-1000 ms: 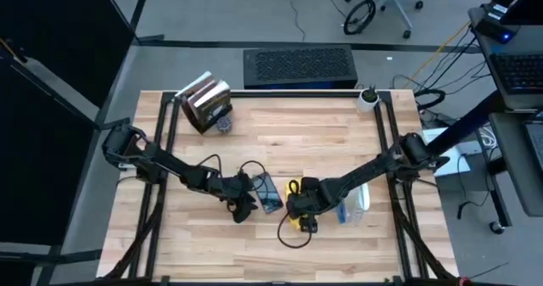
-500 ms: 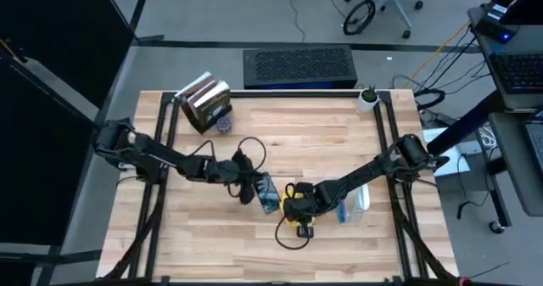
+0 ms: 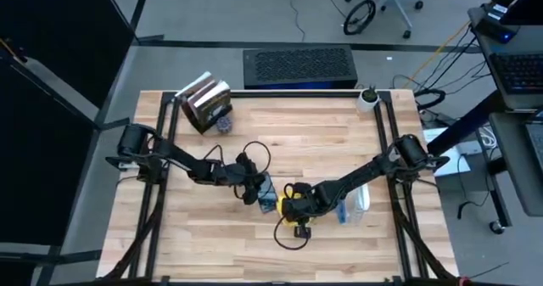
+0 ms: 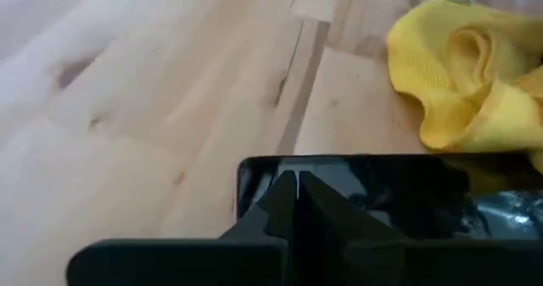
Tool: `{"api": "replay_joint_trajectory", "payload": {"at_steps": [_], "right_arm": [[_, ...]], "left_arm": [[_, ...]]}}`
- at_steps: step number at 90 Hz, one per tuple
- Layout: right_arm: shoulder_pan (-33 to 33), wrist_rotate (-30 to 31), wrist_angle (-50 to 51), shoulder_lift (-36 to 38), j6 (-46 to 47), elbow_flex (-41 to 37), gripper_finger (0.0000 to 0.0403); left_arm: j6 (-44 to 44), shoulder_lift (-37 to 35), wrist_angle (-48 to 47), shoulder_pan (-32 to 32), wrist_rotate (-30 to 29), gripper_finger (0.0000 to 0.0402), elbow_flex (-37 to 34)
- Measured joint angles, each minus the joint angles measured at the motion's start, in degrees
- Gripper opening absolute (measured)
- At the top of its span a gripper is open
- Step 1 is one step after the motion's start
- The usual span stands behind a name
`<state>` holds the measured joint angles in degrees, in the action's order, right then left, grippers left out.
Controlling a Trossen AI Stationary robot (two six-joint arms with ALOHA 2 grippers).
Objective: Apply microfiber cloth
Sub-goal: Wipe the front of the pink cellphone with a yellow microfiber cloth
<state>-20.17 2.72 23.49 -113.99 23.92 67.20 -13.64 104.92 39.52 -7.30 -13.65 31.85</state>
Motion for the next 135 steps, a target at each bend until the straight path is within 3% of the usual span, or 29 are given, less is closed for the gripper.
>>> {"api": "replay_joint_trajectory", "payload": {"at_steps": [19,54,67,94,116,135], "right_arm": [[0.03,0.59,-0.75,-0.07,-0.39,0.00,0.0009],[-0.52,0.91,-0.86,-0.07,-0.65,0.00,0.0009],[-0.58,1.89,-0.82,0.49,-0.82,-0.09,0.0009],[-0.51,3.91,-1.74,3.47,-1.06,-0.28,0.0009],[0.38,6.72,-0.82,3.84,-5.00,6.32,0.0009],[5.38,6.79,-4.39,3.11,-6.66,7.27,0.0009]], "left_arm": [[6.88,6.48,10.52,0.46,2.54,0.0000,0.18],[11.43,0.17,4.02,3.68,8.06,0.0000,-0.26],[10.97,1.85,6.09,4.85,12.15,0.0000,-0.14],[9.59,9.04,14.61,5.19,12.09,0.0000,0.14],[9.48,9.86,15.21,5.08,12.04,0.0000,0.16],[9.46,9.94,15.37,5.04,11.94,0.0000,0.11]]}}
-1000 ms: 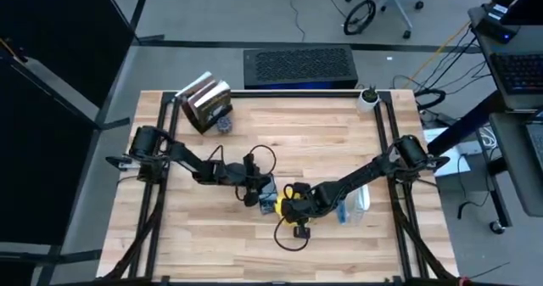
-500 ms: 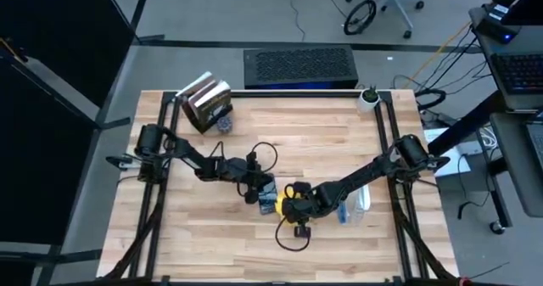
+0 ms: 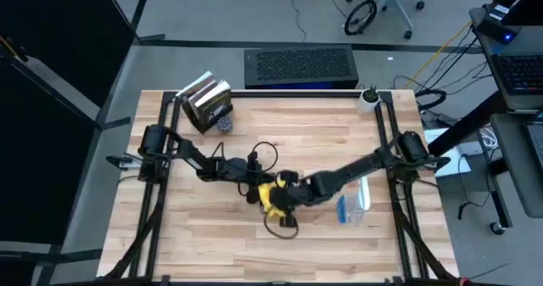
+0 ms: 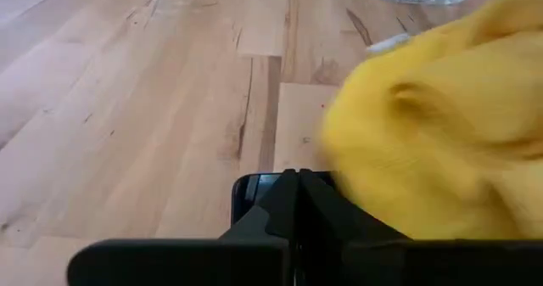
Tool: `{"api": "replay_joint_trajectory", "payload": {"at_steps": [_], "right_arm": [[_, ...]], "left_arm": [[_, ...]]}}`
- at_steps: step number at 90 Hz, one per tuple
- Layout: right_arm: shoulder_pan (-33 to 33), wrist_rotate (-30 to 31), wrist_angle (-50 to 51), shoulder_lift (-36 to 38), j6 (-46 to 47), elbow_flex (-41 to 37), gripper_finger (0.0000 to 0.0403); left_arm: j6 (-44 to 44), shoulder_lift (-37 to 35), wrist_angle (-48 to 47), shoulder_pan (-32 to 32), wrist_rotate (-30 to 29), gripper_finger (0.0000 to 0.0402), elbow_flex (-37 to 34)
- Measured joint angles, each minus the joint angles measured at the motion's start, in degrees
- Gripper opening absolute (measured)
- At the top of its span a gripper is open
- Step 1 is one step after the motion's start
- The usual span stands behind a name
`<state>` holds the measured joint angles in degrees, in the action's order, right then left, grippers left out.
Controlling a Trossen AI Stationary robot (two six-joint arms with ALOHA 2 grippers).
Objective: Apply microfiber cloth
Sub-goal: Wipe the front of the pink cellphone with a yellow microfiber cloth
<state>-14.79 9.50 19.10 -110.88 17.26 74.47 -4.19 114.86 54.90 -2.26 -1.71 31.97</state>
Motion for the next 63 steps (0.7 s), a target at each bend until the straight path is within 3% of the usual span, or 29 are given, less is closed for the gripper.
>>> {"api": "replay_joint_trajectory", "payload": {"at_steps": [38,63], "right_arm": [[4.29,-0.99,-11.40,-9.39,-0.99,0.36,0.0009],[0.84,-1.57,-8.14,-9.34,0.03,0.36,0.0009]], "left_arm": [[-0.02,0.17,1.20,-0.04,0.23,0.0000,-0.15],[-0.02,0.21,0.94,-0.13,0.90,0.0000,-0.02]]}}
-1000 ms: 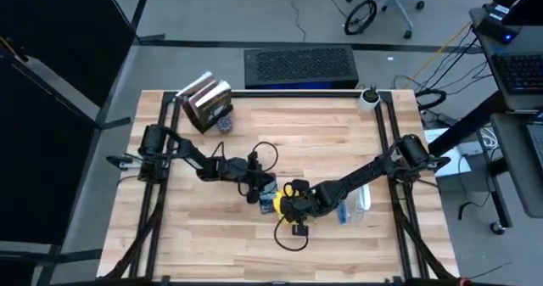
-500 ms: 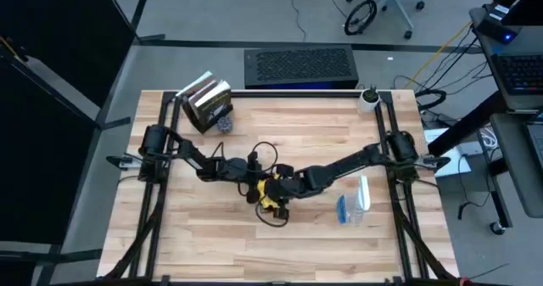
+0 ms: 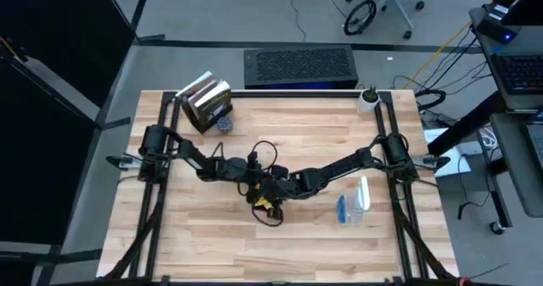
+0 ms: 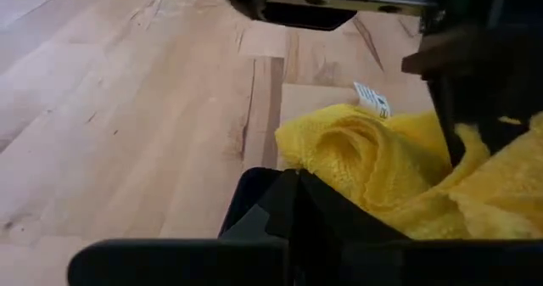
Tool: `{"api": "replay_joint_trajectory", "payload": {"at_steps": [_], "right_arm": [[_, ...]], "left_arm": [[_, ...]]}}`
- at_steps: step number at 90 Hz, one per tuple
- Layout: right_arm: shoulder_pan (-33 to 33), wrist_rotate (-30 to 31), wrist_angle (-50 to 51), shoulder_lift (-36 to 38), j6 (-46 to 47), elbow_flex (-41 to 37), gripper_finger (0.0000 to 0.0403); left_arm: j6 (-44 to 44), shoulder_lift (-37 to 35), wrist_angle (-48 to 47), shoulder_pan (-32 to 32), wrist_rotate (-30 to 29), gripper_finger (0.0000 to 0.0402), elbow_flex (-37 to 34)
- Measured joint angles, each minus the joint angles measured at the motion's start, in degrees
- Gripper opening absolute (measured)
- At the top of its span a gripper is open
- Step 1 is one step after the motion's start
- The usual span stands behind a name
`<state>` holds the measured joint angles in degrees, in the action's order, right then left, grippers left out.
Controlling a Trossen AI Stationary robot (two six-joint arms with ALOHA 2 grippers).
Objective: Apply microfiber cloth
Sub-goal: Wipe the front of the pink cellphone with a yellow microfiber cloth
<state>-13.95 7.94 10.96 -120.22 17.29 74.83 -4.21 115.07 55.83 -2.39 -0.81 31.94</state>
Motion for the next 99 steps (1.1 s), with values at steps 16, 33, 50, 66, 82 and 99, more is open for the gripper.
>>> {"api": "replay_joint_trajectory", "payload": {"at_steps": [16,33,50,66,82,99], "right_arm": [[-2.32,-1.85,2.83,0.10,0.72,0.08,0.0009],[-2.91,-3.55,6.51,2.01,0.71,-0.05,0.0009],[-3.01,-1.68,9.79,5.10,-0.10,-0.44,0.0009],[-2.64,3.91,7.76,8.14,0.05,-0.46,0.0009],[-1.01,4.57,1.25,5.82,0.05,-0.42,0.0009],[0.05,4.47,-0.18,2.25,1.73,-0.24,0.0009]], "left_arm": [[-0.02,0.07,0.04,-0.13,1.06,0.0000,0.00],[-0.09,0.07,0.09,-0.10,1.00,0.0000,0.00],[-0.17,0.09,0.14,-0.02,0.64,0.0000,0.00],[-0.15,0.09,0.22,0.09,-0.34,0.0000,-0.02],[-0.54,0.09,0.21,0.09,-0.33,0.0000,0.00],[-1.07,0.09,0.18,0.09,-0.29,0.0000,0.02]]}}
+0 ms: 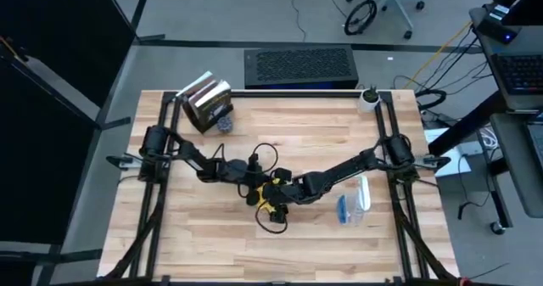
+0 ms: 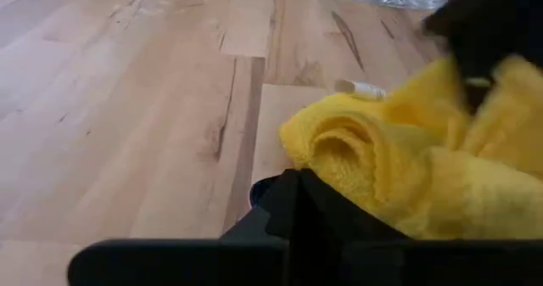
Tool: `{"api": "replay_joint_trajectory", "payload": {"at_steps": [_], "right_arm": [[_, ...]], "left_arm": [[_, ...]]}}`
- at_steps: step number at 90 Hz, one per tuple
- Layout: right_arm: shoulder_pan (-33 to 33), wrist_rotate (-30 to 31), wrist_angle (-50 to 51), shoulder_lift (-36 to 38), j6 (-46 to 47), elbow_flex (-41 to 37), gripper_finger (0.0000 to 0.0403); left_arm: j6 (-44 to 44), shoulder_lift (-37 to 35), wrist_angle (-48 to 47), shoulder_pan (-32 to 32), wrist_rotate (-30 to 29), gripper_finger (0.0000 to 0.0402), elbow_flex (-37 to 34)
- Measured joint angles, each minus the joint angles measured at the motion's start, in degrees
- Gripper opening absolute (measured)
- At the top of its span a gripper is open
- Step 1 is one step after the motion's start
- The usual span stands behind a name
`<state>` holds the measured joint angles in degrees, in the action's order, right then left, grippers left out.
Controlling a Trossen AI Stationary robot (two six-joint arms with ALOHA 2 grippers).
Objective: Apply microfiber cloth
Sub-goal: Wipe the front of the pink cellphone with a yellow microfiber cloth
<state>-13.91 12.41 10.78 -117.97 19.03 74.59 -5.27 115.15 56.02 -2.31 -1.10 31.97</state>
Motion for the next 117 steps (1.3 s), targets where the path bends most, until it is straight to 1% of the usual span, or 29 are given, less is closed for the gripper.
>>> {"api": "replay_joint_trajectory", "payload": {"at_steps": [17,36,43,54,68,76,93,99,104,112,117], "right_arm": [[-2.06,-2.98,0.96,0.86,2.98,-0.01,0.0009],[-4.95,-6.67,6.96,1.60,5.14,0.12,0.0009],[-5.64,-5.87,9.41,1.86,5.58,0.19,0.0009],[-5.71,-6.10,11.71,4.28,5.47,-0.17,0.0009],[-3.80,2.11,10.20,7.69,3.50,0.04,0.0009],[-1.84,3.98,9.11,6.79,2.24,-0.06,0.0009],[-0.33,3.51,8.32,2.89,3.17,-0.07,0.0009],[-0.48,2.30,8.78,2.46,3.75,-0.02,0.0009],[-1.18,1.21,10.01,2.67,4.54,0.08,0.0009],[-2.88,1.43,12.38,2.94,5.82,0.08,0.0009],[-3.73,0.16,14.71,3.26,6.37,0.08,0.0009]], "left_arm": [[0.04,0.00,-0.03,0.11,0.02,0.0000,0.02],[0.12,0.00,-0.03,0.11,-0.04,0.0000,0.07],[0.08,0.00,-0.04,0.15,-0.04,0.0000,0.07],[0.08,0.00,-0.03,0.13,-0.04,0.0000,0.07],[0.04,0.00,0.01,0.15,-0.02,0.0000,0.07],[0.02,0.02,0.01,0.15,-0.03,0.0000,0.07],[-0.01,0.02,0.01,0.15,-0.01,0.0000,0.07],[-0.01,0.02,-0.03,0.15,-0.02,0.0000,0.07],[0.01,0.02,-0.03,0.15,-0.02,0.0000,0.07],[-0.01,0.02,-0.05,0.20,-0.02,0.0000,0.07],[-0.01,0.02,-0.05,0.21,-0.01,0.0000,0.07]]}}
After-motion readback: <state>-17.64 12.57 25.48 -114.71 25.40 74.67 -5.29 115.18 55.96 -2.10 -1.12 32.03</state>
